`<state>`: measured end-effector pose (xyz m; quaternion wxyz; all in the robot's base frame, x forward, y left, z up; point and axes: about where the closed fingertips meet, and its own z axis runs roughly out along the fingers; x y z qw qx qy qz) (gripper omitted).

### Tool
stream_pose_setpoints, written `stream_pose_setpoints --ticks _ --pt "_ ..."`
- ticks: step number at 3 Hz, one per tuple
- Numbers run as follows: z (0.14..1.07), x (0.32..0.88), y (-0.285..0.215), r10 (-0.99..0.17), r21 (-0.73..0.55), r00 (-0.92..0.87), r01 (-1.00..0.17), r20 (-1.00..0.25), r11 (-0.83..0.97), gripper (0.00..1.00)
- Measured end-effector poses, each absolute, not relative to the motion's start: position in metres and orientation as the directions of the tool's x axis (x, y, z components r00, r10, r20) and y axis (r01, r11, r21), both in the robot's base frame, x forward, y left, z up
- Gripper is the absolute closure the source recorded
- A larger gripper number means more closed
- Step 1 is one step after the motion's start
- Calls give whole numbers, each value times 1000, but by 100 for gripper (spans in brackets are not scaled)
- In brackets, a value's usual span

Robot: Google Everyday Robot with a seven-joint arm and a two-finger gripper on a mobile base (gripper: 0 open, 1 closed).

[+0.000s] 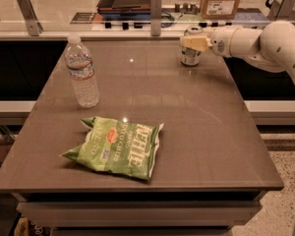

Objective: Move 7up can near green jalapeno chip bag

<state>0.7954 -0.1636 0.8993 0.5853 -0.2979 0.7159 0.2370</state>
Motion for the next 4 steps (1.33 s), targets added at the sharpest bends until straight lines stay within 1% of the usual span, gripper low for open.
stream_pose_setpoints --ticks 1,2,4 --pt "898 796 -160 -149 -8 -138 -707 -979 707 87" --pt "897 796 -157 -149 -6 -139 -710 -979 704 100" --pt "904 791 -151 -170 -3 -158 -724 -973 690 100"
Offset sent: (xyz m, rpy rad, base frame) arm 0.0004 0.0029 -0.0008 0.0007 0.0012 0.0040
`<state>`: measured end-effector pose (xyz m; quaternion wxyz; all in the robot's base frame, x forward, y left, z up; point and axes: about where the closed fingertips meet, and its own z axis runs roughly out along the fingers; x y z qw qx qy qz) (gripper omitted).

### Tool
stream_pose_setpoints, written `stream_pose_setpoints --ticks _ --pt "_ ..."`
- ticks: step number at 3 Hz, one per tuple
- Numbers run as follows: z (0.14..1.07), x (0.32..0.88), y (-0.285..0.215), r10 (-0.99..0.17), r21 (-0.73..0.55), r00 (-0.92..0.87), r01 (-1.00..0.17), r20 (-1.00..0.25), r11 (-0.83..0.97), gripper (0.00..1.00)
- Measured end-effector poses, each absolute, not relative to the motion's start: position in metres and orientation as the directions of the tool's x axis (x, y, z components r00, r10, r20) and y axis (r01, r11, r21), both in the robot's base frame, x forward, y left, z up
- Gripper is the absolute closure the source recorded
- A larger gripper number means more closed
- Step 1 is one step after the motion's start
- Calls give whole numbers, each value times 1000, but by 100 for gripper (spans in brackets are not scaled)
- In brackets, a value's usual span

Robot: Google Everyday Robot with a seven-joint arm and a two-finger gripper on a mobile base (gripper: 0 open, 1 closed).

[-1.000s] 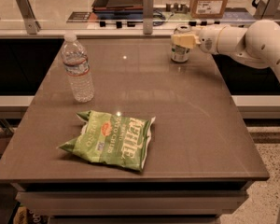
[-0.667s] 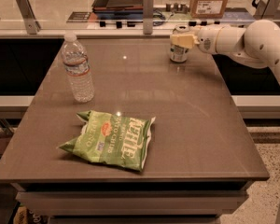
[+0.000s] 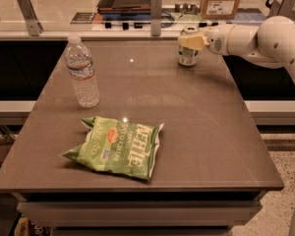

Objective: Move 7up can near green jalapeno chip bag

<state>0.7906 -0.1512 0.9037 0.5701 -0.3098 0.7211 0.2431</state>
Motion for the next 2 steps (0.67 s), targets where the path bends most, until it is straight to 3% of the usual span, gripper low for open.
stream_pose_setpoints --ticks 2 --pt "928 765 -151 -208 4 -199 -732 -958 681 100"
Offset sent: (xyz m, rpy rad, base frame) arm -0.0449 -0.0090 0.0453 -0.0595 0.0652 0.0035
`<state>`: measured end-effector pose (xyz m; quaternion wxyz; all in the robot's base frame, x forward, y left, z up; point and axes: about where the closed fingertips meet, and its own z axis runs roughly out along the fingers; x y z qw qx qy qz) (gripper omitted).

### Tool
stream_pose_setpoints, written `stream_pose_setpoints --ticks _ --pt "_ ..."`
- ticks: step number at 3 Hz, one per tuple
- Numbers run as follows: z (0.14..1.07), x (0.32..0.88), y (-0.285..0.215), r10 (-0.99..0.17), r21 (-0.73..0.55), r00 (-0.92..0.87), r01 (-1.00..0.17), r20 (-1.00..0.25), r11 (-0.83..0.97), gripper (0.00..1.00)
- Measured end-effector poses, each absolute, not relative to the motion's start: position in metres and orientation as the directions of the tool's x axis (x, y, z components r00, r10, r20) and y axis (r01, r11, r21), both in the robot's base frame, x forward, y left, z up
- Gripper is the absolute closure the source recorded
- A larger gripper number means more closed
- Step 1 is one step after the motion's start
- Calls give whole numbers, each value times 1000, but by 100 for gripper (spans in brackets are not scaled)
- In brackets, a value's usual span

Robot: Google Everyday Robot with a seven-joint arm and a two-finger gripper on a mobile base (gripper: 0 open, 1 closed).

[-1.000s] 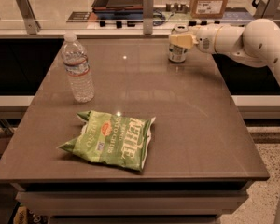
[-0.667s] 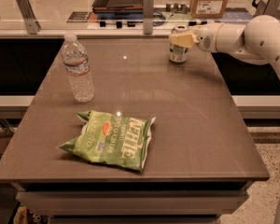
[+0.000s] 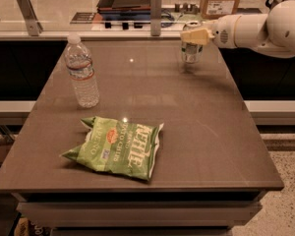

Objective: Move 7up can near green jalapeno chip bag

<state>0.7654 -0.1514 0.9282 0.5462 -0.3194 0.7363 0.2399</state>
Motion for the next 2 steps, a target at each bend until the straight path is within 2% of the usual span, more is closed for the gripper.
stream_pose_setpoints --ticks 2 --pt "950 724 -143 -206 4 -180 -763 -962 647 100"
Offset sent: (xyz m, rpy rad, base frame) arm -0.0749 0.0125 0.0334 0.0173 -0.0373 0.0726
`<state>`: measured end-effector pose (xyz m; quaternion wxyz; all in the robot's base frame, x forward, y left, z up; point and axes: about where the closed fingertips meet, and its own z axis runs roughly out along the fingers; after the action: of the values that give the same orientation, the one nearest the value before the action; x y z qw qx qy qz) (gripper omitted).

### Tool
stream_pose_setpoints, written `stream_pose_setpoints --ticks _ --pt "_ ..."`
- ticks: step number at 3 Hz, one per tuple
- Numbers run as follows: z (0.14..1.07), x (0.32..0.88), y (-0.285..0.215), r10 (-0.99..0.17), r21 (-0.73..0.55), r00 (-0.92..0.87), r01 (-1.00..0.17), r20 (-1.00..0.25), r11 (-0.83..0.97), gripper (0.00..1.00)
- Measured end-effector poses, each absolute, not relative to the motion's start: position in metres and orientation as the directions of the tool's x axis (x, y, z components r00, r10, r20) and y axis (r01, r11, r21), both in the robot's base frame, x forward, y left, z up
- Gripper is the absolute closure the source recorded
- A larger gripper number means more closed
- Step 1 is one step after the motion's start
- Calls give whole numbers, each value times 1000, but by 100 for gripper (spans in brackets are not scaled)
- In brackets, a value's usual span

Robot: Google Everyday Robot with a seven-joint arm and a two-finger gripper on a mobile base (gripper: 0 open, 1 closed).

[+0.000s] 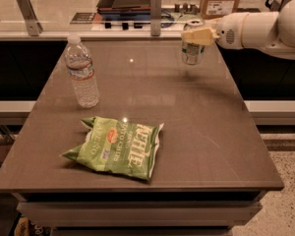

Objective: Move 7up can near green jalapeno chip bag

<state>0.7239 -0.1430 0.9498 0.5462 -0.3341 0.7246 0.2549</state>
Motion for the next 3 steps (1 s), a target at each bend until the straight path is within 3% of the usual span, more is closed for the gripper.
stream_pose_setpoints --ticks 3 --pt "945 631 -147 -188 -26 -121 -774 -975 633 100"
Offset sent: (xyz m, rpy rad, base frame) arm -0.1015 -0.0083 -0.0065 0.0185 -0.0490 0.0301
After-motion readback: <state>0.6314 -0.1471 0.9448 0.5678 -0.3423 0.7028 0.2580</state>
